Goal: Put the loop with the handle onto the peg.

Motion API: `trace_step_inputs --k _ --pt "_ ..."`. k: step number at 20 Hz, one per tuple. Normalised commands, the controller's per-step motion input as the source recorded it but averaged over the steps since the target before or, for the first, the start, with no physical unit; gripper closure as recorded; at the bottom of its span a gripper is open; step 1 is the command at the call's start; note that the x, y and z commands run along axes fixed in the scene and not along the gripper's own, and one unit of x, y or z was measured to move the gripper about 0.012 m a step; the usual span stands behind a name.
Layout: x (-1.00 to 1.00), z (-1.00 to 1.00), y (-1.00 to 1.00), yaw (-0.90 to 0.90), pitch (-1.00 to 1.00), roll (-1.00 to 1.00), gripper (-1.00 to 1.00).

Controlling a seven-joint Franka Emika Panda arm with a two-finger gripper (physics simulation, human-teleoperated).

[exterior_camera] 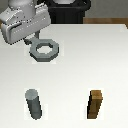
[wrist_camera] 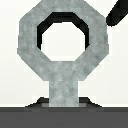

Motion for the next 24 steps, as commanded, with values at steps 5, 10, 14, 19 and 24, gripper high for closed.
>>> trace_step_inputs --k 5,10,14,19,24 --pt "0.40 0.00 -0.27 0.00 0.00 0.00 1.00" --pt "0.00 0.00 0.00 0.00 0.00 0.00 1.00" --pt "0.00 0.75 0.00 0.00 0.00 0.00 1.00" --pt "0.20 0.00 0.00 0.00 0.00 0.00 1.00" --pt "0.80 0.04 -0.20 0.00 0.00 0.00 1.00"
